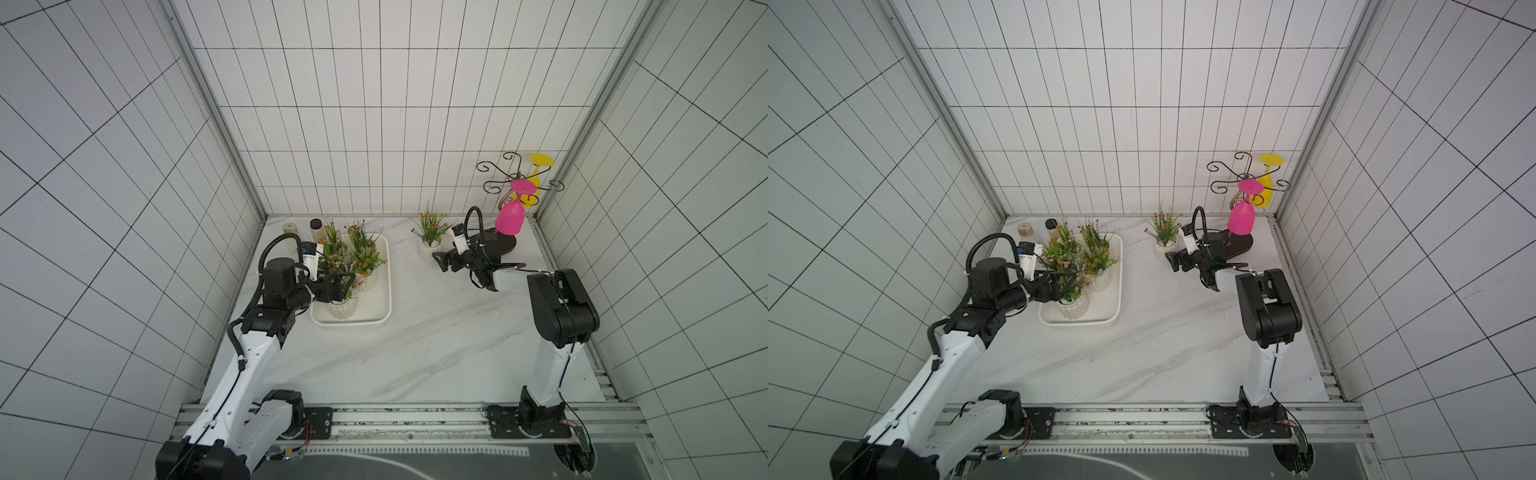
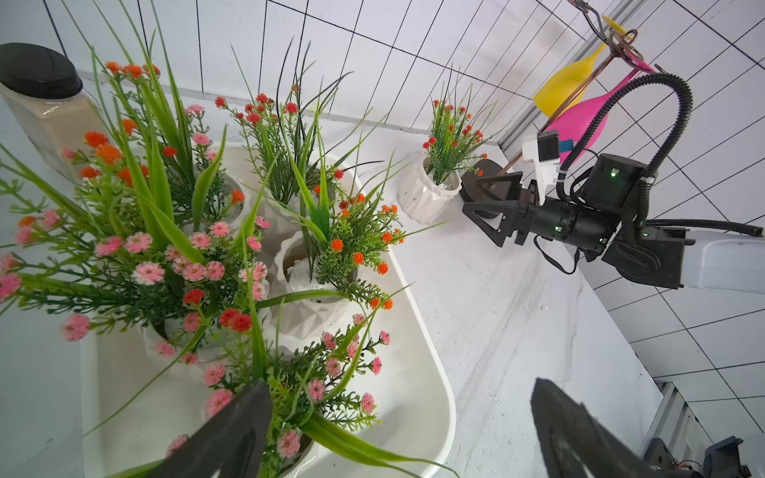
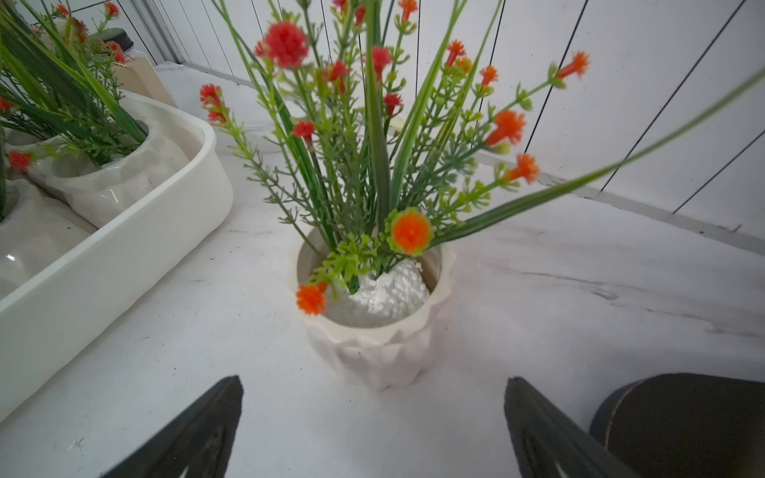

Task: Put the potted gypsophila into the storage box
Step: Pick up the baby's breath potted plant from the center of the board.

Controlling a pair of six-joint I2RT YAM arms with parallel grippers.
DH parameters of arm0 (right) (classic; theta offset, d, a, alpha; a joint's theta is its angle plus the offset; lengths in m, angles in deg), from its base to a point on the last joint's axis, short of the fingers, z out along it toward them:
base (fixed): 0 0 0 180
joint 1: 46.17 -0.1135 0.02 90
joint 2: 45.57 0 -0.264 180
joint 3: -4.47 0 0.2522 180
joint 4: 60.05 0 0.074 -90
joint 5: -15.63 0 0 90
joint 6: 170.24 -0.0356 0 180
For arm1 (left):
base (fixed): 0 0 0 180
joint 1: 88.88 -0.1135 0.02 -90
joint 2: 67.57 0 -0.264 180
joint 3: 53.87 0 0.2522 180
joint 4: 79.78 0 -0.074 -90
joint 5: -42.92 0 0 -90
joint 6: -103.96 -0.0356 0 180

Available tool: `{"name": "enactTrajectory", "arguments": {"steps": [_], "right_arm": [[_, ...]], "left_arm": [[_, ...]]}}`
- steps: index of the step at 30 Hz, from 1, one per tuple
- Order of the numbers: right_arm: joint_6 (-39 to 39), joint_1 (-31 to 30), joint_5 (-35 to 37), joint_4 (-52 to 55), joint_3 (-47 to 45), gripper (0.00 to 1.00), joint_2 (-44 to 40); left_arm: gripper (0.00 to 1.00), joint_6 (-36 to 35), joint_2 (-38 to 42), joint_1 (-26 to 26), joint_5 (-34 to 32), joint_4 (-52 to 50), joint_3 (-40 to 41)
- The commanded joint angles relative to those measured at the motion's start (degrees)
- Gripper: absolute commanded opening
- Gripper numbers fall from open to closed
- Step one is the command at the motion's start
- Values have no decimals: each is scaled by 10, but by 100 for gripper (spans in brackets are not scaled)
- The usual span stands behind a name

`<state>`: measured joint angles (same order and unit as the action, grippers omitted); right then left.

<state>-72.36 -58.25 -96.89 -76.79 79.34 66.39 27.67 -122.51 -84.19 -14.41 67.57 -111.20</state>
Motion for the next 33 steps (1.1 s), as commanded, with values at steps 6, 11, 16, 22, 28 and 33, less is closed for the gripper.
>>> {"name": "enactTrajectory", "arguments": {"steps": [6,11,16,22,28,33], "right_arm": [[41,-15,-18,-18,90,99,45],[43,-18,-28,-19,118,99,72],[43,-24,-18,-18,152,99,99],[43,-29,-8,-18,187,99,124],[39,-31,-6,-11,223,99,151],[39,-32,-3,-10,236,99,163]], "left_arm": [[97,-1,-2,-7,12,14,4],[97,-1,-2,-11,12,15,4],[97,-2,-3,-13,13,15,4],[97,-1,-5,-16,16,15,4],[97,-1,-6,-17,18,16,4],[97,-1,-7,-17,19,16,4]]}}
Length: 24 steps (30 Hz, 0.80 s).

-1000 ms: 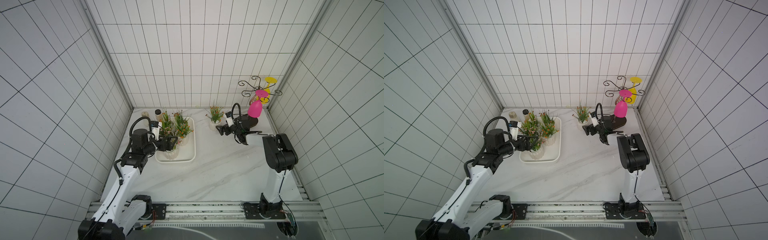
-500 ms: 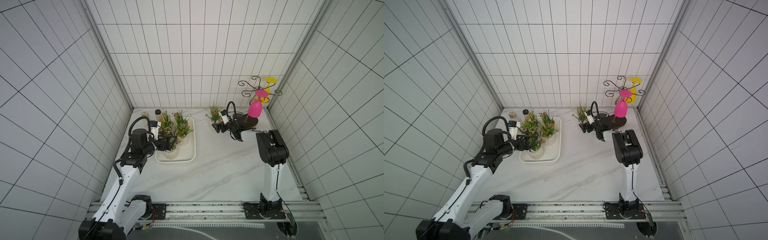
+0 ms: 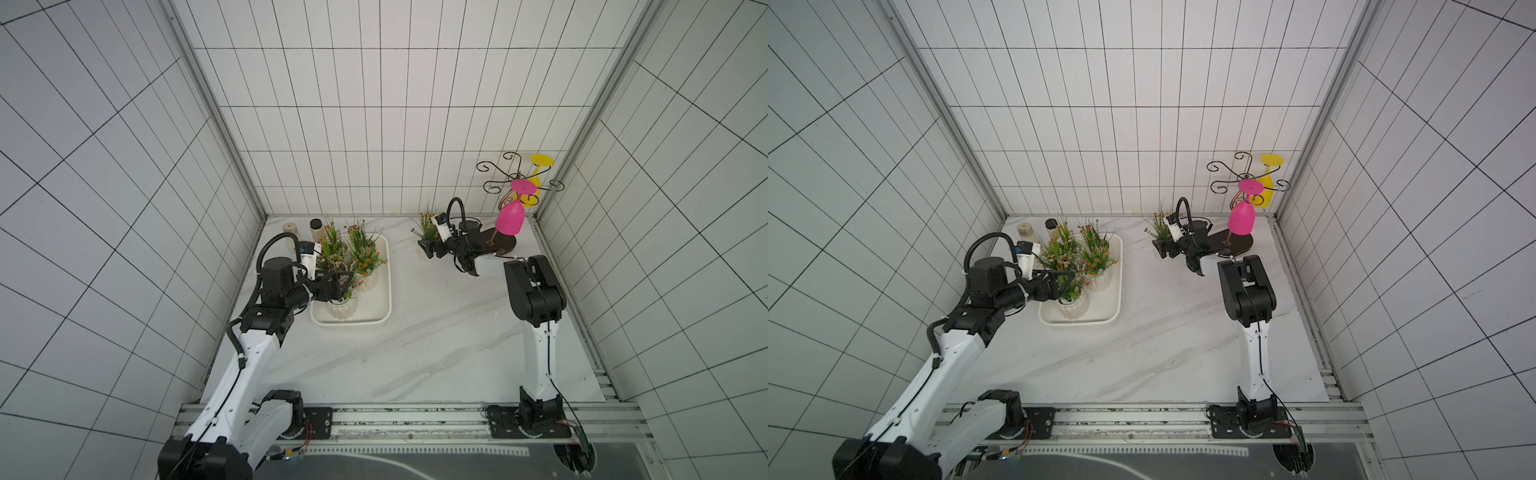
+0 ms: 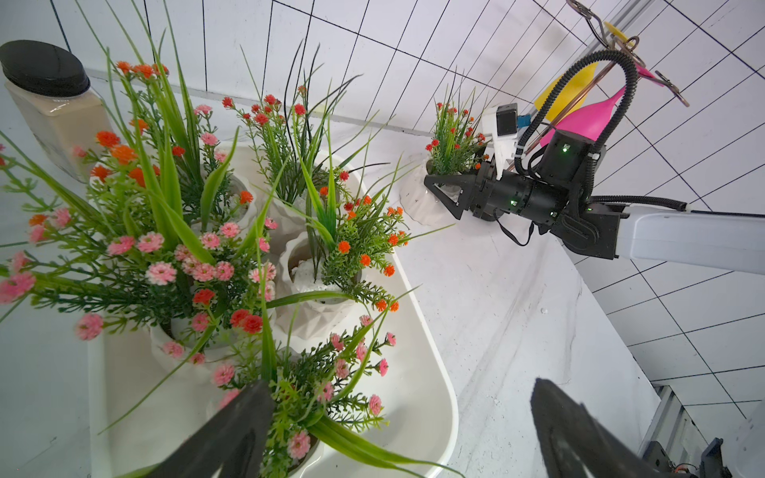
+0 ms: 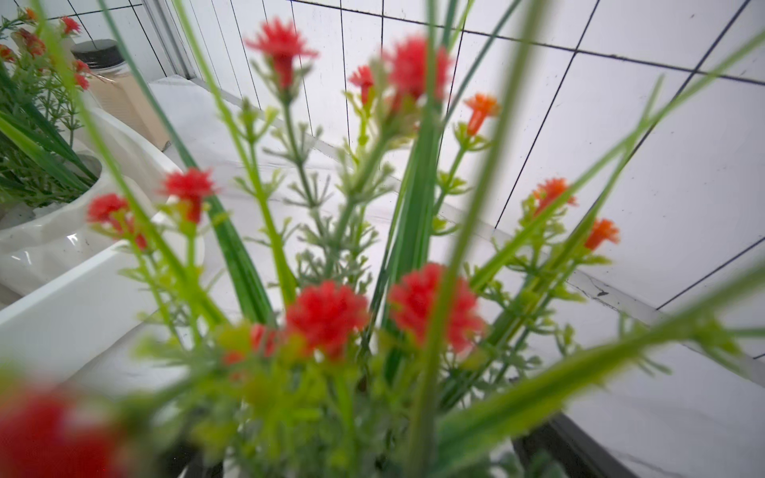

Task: Put the potted gypsophila into the storage box
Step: Pick up the baby's breath potted plant from the center of the board.

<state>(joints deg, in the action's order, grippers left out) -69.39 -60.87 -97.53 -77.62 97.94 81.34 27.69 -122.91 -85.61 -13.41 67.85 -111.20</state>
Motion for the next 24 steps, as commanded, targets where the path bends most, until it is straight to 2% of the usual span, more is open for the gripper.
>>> {"name": "enactTrajectory", "arguments": {"steps": [1,8,24], "right_arm": [[9,-7,3,-1,52,99,15],[13,-7,9,3,55,97,19],[26,-7,-13,-4,43,78,4]], "left_arm": [[97,-2,-3,-3,9,13,4],[97,-1,-4,-4,10,13,4],[97,-2,-3,-7,11,14,5]]}}
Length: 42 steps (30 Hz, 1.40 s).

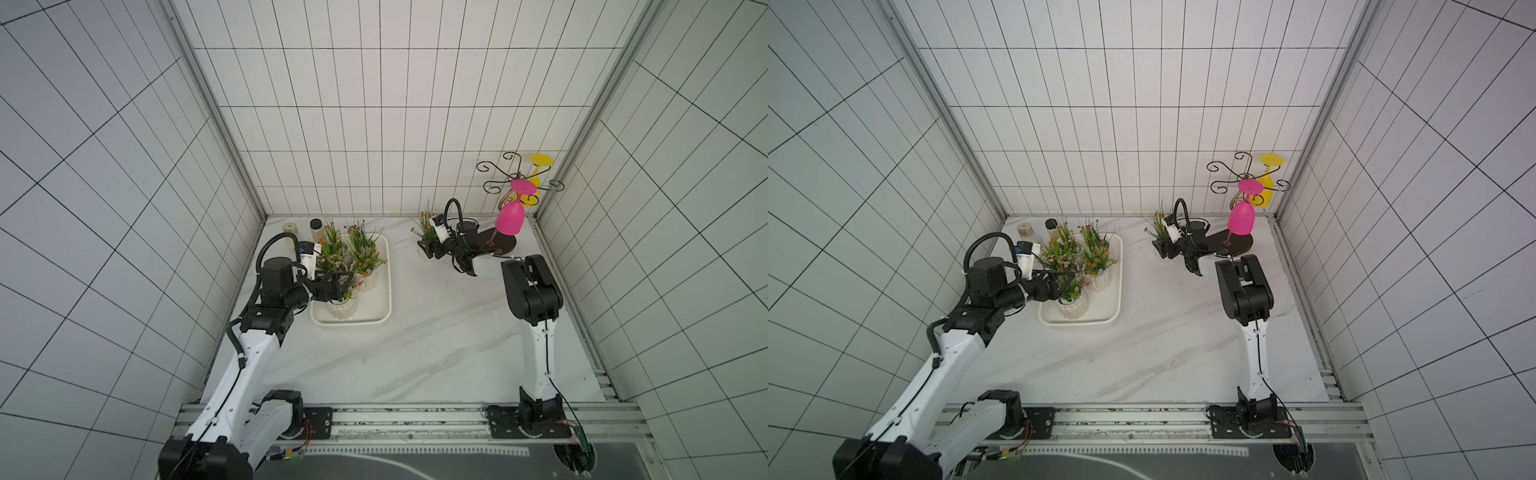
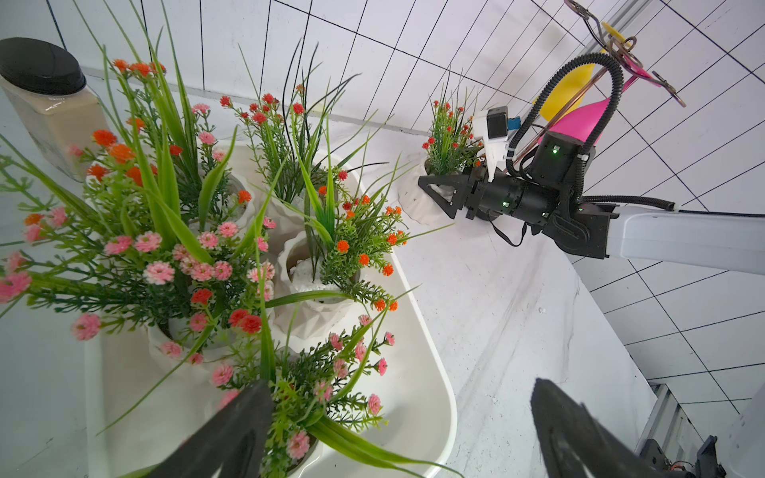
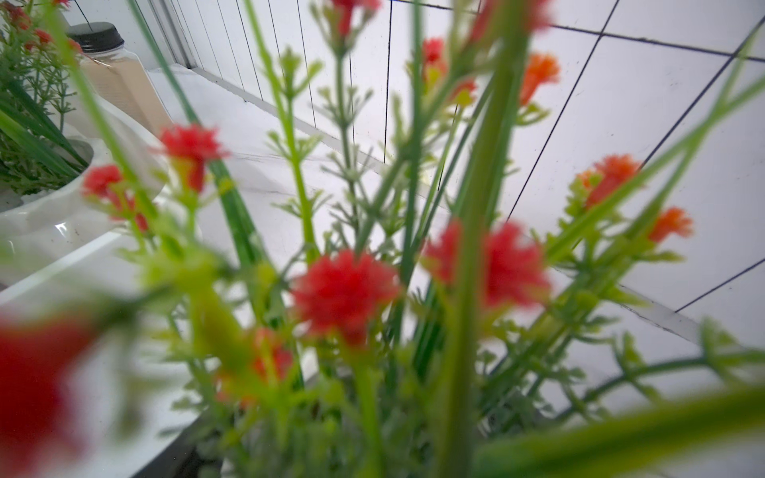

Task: Put the potted gypsophila into the storage box
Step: Pick up the baby's breath potted plant from the center of the board.

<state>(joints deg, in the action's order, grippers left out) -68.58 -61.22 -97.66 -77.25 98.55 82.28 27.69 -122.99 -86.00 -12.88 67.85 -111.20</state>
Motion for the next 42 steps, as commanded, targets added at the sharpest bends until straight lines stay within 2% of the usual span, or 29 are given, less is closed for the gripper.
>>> {"name": "enactTrajectory", "arguments": {"steps": [1,21,42], "right_arm": [[18,-3,-14,-9,36,77,-6],[15,-2,-24,-8,-1,73,-73],[20,-11,-22,36,-96,73,-210]], "left_arm": [[97,-2,-1,-3,6,14,5],[97,7,-1,-17,20,24,11],[97,31,-12,-37,47,46,25]]}}
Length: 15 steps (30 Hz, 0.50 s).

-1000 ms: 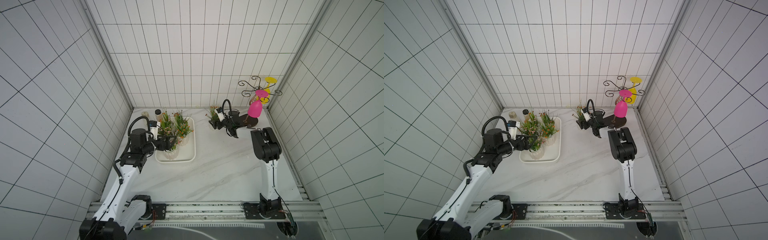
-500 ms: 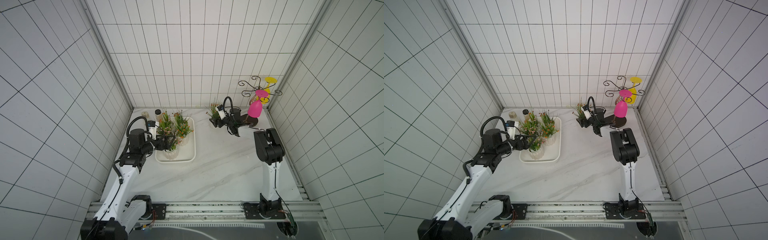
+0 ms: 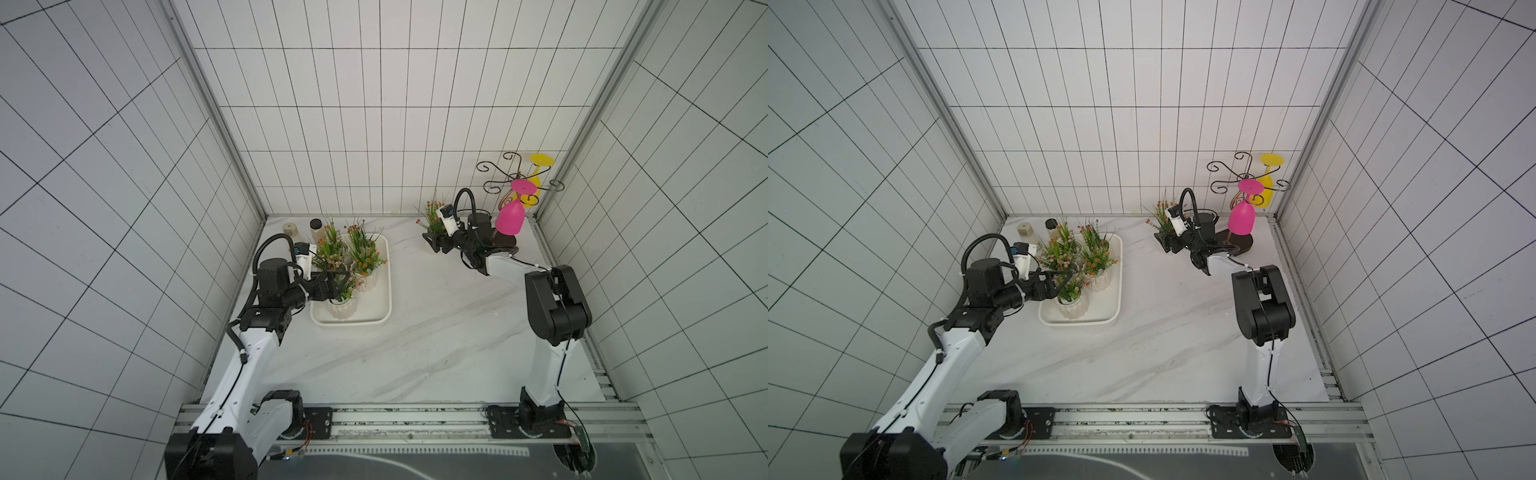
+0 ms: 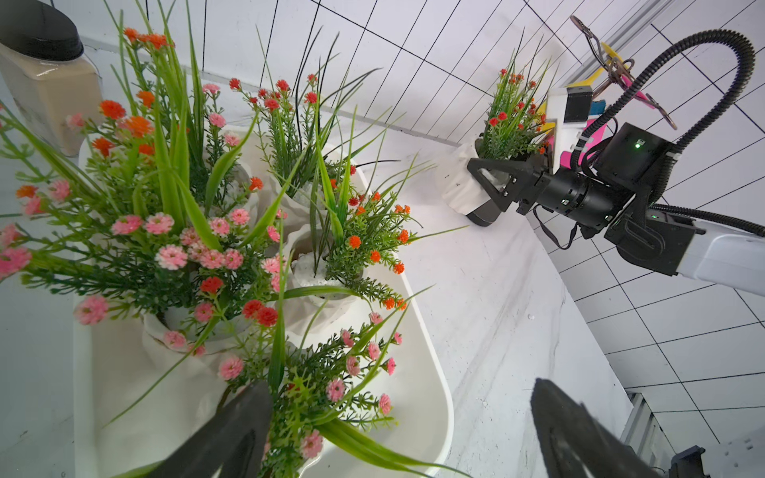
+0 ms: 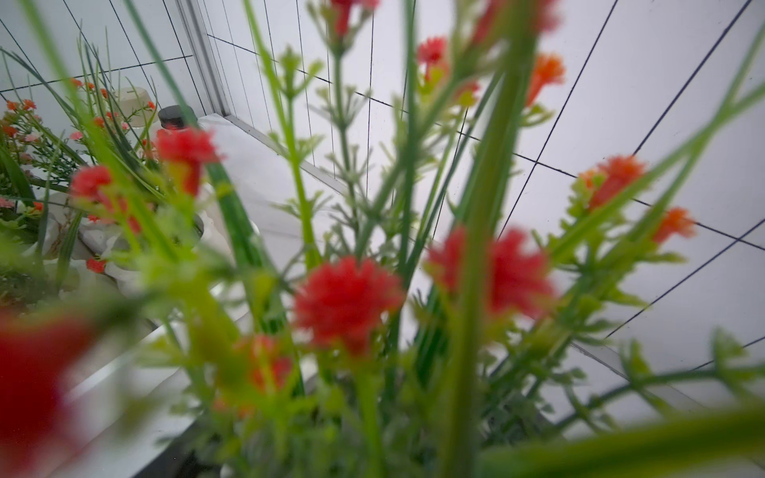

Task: Put the potted gypsophila into the storage box
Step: Pick up the baby's breath potted plant from the center of the board, then place the baby's breath potted plant at the storage box.

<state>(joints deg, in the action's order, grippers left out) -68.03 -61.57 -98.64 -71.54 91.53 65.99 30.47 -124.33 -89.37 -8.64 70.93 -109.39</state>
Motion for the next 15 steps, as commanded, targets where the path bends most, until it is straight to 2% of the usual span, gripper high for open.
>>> {"name": "enactTrajectory", "arguments": {"steps": [1,15], "right_arm": [[17,-9,-13,-14,-30,73,-56],[23,-44,-12,58,-76,72,-160]], "left_arm": [[97,3,1,-3,3,15,8],[96,5,8,-6,-6,15,11]]}}
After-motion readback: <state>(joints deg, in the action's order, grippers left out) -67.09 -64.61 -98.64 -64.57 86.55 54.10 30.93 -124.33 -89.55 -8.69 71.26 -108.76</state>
